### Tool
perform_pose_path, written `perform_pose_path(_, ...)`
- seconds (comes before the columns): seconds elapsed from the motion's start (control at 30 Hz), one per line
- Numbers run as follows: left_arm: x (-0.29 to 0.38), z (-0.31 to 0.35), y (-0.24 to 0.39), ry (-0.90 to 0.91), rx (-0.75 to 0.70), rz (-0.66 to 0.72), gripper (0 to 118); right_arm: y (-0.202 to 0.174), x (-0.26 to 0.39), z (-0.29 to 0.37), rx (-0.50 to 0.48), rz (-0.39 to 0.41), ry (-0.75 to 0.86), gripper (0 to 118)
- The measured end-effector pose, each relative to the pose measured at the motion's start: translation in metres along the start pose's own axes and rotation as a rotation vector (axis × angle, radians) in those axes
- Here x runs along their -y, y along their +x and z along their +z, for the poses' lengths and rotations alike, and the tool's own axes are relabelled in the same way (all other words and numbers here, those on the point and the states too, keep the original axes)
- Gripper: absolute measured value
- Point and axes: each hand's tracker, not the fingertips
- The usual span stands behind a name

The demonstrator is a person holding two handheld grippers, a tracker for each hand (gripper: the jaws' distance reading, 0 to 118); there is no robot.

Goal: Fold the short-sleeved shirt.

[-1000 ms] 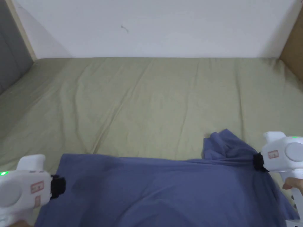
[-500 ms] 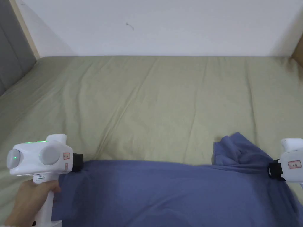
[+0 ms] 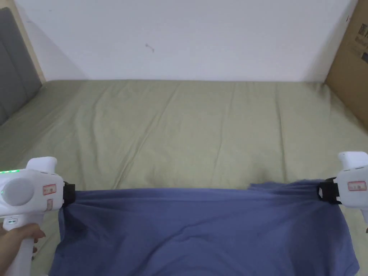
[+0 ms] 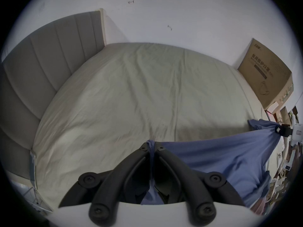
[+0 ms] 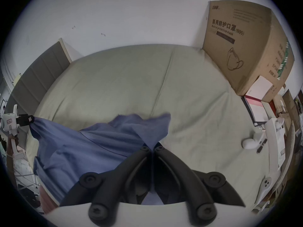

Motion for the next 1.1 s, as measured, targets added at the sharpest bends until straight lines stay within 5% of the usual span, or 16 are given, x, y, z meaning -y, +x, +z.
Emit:
perform_pose_path(0.27, 0.093, 0.086, -0.014, -0.02, 0.004, -0.054, 2, -0.007, 0.102, 0.096, -0.013, 0.01, -0.016, 0)
perform_pose_path(0.5, 0.182, 0.093, -0.031, -0.164, -0.003, -0.039, 3, 0.003, 0.213, 0.095, -0.029, -0.076, -0.167, 0)
perform_pose_path(0.53, 0.189, 0.09, -0.033, -0.178, 0.007, -0.036, 9, 0.003, 0.225, 0.091, -0.023, -0.077, -0.179, 0)
perform_pose_path(0.6, 0.197, 0.089, -0.03, -0.206, -0.023, -0.052, 56, -0.001, 0.242, 0.084, -0.004, -0.048, -0.203, 14)
perform_pose_path(0.63, 0.2, 0.093, -0.026, -0.192, -0.055, -0.072, 79, -0.004, 0.246, 0.083, 0.025, -0.02, -0.227, 33)
perform_pose_path(0.67, 0.201, 0.096, -0.026, -0.177, -0.055, -0.074, 98, -0.007, 0.248, 0.084, 0.062, 0.006, -0.23, 69)
perform_pose_path(0.7, 0.199, 0.1, -0.027, -0.172, -0.044, -0.066, 102, -0.01, 0.248, 0.085, 0.084, 0.026, -0.227, 82)
perform_pose_path(0.83, 0.184, 0.126, -0.031, -0.09, 0.027, 0.035, 99, -0.015, 0.23, 0.104, 0.061, 0.013, -0.165, 80)
perform_pose_path(0.87, 0.181, 0.132, -0.031, -0.067, 0.039, 0.05, 89, -0.019, 0.223, 0.109, 0.066, 0.006, -0.118, 73)
perform_pose_path(0.9, 0.179, 0.141, -0.026, -0.04, 0.057, 0.064, 72, -0.022, 0.216, 0.114, 0.059, 0.0, -0.083, 58)
perform_pose_path(0.93, 0.177, 0.146, -0.026, -0.022, 0.083, 0.084, 42, -0.027, 0.209, 0.119, 0.049, -0.005, -0.046, 30)
perform_pose_path(0.97, 0.176, 0.151, -0.025, -0.016, 0.113, 0.1, 31, -0.035, 0.202, 0.126, 0.024, -0.011, -0.005, 20)
perform_pose_path(1.07, 0.179, 0.15, -0.025, -0.007, 0.159, 0.109, 0, -0.061, 0.185, 0.135, -0.044, -0.038, 0.121, 2)
perform_pose_path(1.1, 0.18, 0.149, -0.025, -0.01, 0.158, 0.116, 0, -0.072, 0.18, 0.137, -0.082, -0.026, 0.14, 1)
